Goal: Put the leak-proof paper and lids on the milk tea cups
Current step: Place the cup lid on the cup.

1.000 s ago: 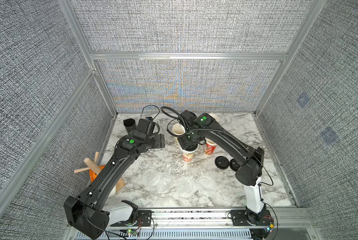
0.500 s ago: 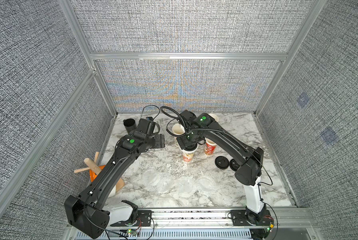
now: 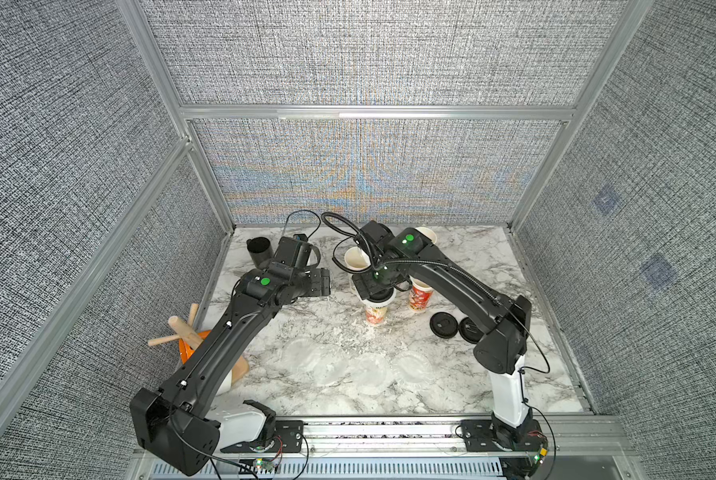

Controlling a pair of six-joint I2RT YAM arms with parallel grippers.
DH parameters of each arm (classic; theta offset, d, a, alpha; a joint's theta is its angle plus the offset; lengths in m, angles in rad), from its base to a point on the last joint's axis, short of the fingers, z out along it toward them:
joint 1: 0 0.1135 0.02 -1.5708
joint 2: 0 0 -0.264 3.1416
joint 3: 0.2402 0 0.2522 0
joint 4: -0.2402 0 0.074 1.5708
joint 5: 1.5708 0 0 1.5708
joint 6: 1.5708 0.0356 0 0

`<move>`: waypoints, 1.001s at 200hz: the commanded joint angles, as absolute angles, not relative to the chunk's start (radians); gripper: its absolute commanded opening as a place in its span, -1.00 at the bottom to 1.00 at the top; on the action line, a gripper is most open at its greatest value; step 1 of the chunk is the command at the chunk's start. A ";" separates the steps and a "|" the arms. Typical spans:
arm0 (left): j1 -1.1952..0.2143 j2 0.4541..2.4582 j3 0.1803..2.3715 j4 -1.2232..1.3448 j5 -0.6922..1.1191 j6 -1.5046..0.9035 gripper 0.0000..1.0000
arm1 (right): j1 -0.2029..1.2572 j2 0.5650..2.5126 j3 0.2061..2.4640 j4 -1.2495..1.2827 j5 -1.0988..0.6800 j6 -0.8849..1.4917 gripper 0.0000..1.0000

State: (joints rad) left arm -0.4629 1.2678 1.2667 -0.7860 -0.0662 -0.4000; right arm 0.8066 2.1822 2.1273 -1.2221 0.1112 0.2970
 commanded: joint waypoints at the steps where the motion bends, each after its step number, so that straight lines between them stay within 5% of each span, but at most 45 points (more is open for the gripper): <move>1: -0.463 1.268 1.272 -0.762 -0.054 -0.397 0.72 | 0.802 2.163 2.097 -1.170 0.102 0.320 0.92; 85: -0.462 1.256 1.278 -0.771 -0.039 -0.392 0.72 | 0.792 2.110 2.078 -1.136 0.060 0.342 0.95; 124: -0.469 1.302 1.360 -0.794 0.160 -0.316 0.64 | 0.773 1.996 2.055 -1.090 0.057 0.368 0.95; 200: -0.688 1.674 1.766 -1.021 0.130 -0.229 0.59 | 0.496 1.418 1.323 -0.690 -0.044 0.483 0.90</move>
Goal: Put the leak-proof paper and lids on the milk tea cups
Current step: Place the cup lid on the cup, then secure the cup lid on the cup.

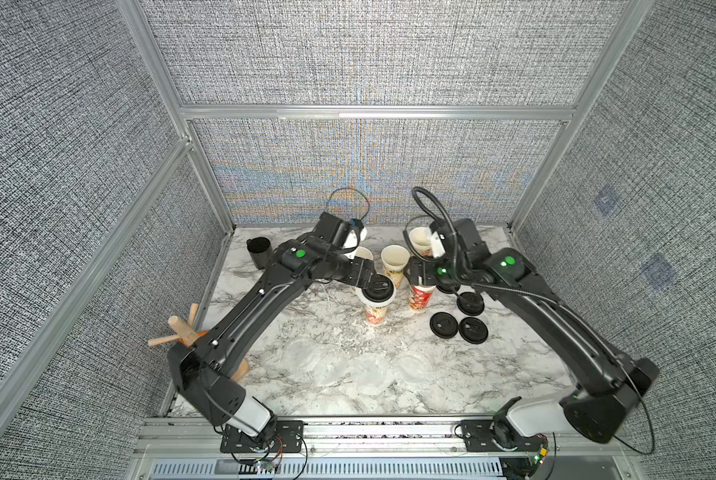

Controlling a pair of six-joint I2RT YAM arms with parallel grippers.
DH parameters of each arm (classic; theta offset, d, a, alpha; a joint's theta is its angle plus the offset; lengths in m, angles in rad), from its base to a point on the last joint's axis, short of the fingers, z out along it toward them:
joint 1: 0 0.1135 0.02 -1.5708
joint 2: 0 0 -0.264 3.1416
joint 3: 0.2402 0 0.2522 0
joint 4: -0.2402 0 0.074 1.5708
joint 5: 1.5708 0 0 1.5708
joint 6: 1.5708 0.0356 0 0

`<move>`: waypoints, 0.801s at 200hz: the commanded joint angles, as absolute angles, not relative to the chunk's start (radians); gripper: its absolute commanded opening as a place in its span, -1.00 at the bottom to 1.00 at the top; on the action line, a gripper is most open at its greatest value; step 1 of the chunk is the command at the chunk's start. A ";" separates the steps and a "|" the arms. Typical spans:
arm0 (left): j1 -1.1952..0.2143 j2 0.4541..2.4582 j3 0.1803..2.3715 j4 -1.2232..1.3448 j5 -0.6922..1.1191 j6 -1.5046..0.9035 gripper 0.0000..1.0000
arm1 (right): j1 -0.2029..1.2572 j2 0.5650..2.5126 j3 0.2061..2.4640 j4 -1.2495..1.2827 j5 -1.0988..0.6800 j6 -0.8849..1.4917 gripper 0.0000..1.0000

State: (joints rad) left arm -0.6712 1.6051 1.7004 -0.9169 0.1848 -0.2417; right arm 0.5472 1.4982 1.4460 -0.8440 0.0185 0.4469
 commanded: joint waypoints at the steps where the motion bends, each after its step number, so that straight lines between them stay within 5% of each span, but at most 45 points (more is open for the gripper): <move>1: -0.688 1.677 1.769 -1.023 0.128 -0.231 0.59 | 0.495 1.413 1.316 -0.689 -0.045 0.483 0.90; 160: -0.701 1.848 1.850 -1.129 0.003 -0.288 0.57 | 0.432 1.367 1.125 -0.628 -0.143 0.448 0.88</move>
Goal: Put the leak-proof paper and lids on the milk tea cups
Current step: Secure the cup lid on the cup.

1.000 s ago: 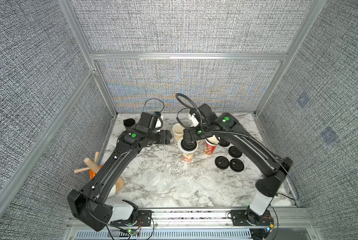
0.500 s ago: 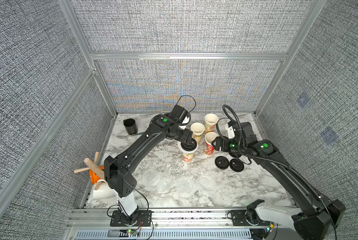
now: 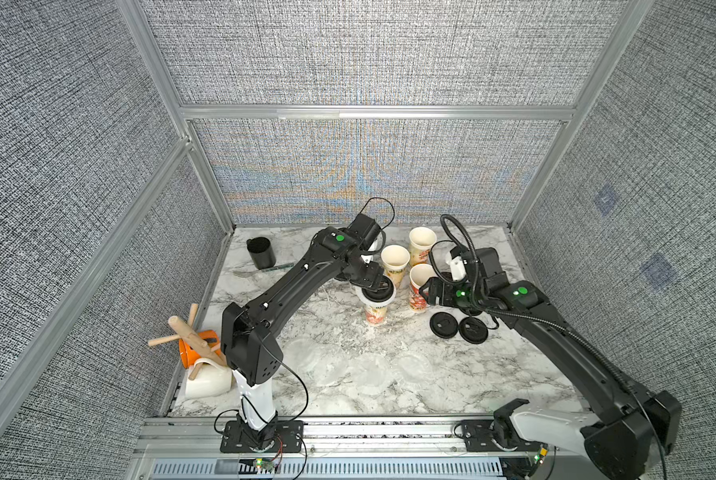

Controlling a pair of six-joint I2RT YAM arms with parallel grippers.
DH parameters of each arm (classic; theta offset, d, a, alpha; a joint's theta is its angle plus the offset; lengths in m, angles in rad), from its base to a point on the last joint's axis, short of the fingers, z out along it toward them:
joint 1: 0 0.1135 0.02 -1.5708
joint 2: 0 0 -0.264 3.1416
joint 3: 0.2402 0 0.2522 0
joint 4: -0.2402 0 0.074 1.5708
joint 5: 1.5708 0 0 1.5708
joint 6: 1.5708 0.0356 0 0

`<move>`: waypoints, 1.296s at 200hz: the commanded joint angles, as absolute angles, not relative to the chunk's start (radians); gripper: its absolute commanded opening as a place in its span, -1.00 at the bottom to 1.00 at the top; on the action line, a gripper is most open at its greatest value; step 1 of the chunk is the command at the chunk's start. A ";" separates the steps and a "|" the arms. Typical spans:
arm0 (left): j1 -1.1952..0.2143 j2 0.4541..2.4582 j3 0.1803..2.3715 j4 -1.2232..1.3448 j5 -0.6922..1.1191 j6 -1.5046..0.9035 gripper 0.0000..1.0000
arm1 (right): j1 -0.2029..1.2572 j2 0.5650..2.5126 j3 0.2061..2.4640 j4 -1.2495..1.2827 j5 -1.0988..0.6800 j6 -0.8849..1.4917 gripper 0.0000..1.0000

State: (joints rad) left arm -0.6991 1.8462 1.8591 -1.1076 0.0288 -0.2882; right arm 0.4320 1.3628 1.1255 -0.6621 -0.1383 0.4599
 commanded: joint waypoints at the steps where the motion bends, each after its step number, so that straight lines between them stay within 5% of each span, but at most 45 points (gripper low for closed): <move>1: -0.701 1.848 1.849 -1.129 0.002 -0.288 0.57 | 0.432 1.367 1.125 -0.628 -0.143 0.448 0.88; 193: -0.701 1.812 1.752 -1.118 -0.062 -0.307 0.45 | 0.525 1.520 1.223 -0.601 -0.164 0.445 0.74; 259: -0.701 1.819 1.720 -1.088 -0.042 -0.307 0.41 | 0.558 1.628 1.284 -0.561 -0.166 0.469 0.42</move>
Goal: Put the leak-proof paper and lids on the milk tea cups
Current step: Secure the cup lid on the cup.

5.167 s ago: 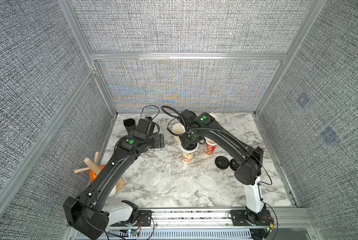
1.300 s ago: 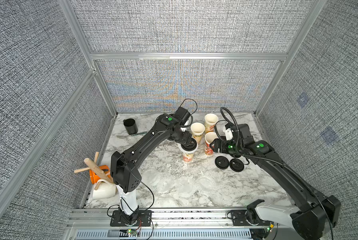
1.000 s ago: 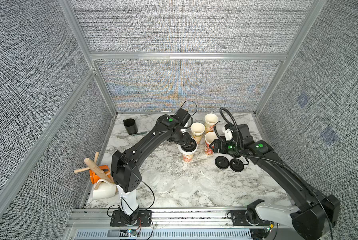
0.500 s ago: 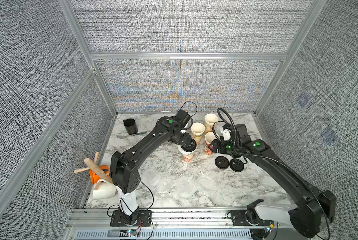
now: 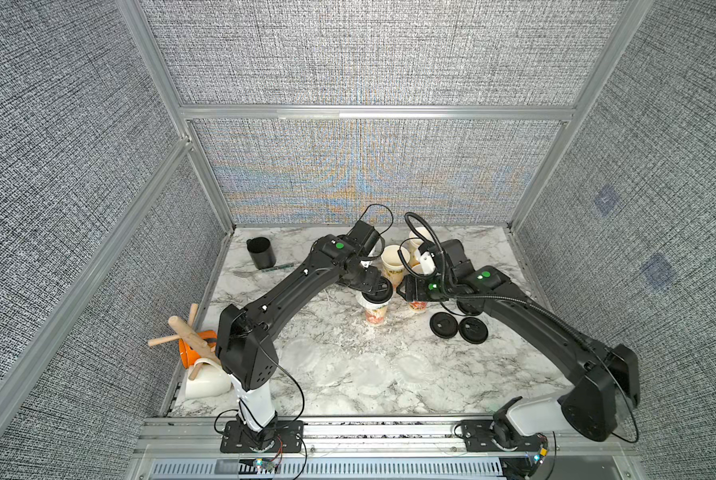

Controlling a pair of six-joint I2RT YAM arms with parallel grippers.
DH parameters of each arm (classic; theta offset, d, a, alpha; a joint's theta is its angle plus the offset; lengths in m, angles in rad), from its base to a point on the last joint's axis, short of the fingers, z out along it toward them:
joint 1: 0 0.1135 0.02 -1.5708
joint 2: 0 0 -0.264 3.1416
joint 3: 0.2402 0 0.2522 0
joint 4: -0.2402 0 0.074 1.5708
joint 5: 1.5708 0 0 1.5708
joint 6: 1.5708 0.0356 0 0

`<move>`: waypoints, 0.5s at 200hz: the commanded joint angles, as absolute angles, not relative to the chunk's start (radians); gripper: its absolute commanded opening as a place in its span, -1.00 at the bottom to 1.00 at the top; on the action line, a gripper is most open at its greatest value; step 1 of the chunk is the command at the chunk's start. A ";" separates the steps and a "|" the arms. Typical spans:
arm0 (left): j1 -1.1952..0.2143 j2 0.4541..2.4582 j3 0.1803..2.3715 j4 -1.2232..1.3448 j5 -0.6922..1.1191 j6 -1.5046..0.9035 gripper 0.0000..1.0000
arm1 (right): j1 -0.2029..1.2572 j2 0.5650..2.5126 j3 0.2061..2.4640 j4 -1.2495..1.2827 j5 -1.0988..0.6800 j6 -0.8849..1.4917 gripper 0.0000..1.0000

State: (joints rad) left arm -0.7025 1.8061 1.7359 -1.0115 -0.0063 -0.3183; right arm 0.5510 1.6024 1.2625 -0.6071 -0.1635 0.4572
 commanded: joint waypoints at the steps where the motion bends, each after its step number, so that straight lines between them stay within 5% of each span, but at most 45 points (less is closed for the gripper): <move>1: -0.701 1.819 1.720 -1.088 -0.043 -0.308 0.41 | 0.558 1.628 1.285 -0.560 -0.166 0.469 0.42; 100: -0.701 1.802 1.683 -1.072 -0.045 -0.306 0.39 | 0.606 1.722 1.334 -0.561 -0.166 0.481 -0.14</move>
State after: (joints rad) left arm -0.7013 1.7901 1.6997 -0.9703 -0.0010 -0.3222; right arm 0.5964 1.7084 1.3262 -0.5953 -0.1570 0.4732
